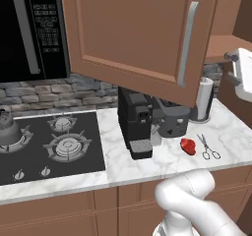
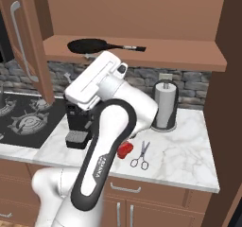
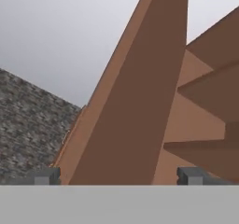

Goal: Pick the pan from the cabinet and place it on the stove. Then turn on the stove burner for the pan.

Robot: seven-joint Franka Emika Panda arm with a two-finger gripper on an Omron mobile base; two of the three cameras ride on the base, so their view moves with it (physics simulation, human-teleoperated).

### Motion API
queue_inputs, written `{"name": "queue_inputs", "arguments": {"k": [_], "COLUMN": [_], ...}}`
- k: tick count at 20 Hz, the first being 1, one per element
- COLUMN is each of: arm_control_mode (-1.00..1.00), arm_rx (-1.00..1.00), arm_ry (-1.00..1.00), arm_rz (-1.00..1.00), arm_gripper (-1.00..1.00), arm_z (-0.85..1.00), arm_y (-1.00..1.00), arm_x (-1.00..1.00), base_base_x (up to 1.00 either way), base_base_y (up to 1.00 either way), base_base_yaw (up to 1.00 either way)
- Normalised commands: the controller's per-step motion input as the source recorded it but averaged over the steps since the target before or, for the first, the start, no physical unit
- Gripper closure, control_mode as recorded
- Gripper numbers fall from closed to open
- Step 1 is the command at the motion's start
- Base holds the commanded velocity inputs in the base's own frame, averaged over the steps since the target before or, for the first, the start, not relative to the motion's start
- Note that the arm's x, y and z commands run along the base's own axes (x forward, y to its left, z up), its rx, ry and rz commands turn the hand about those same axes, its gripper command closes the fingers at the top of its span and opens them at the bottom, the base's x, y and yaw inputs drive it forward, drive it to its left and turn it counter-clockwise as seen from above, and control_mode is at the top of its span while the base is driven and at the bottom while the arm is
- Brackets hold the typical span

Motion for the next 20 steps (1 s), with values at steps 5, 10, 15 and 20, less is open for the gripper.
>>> {"name": "queue_inputs", "arguments": {"k": [5, 10, 15, 20], "arm_control_mode": [-1.0, -1.0, -1.0, -1.0], "arm_rx": [-0.03, -0.09, -0.17, -0.2], "arm_ry": [0.15, 0.12, 0.0, -0.06], "arm_rz": [0.09, 0.06, 0.11, 0.17], "arm_gripper": [-1.0, -1.0, -1.0, -1.0], "arm_z": [-0.14, -0.04, 0.0, 0.01], "arm_y": [0.4, 0.53, 0.74, 0.78], "arm_x": [0.65, 0.54, -0.14, -0.89], "base_base_x": [0.0, 0.0, 0.0, 0.0], "base_base_y": [0.0, 0.0, 0.0, 0.0], "base_base_yaw": [0.0, 0.0, 0.0, 0.0]}}
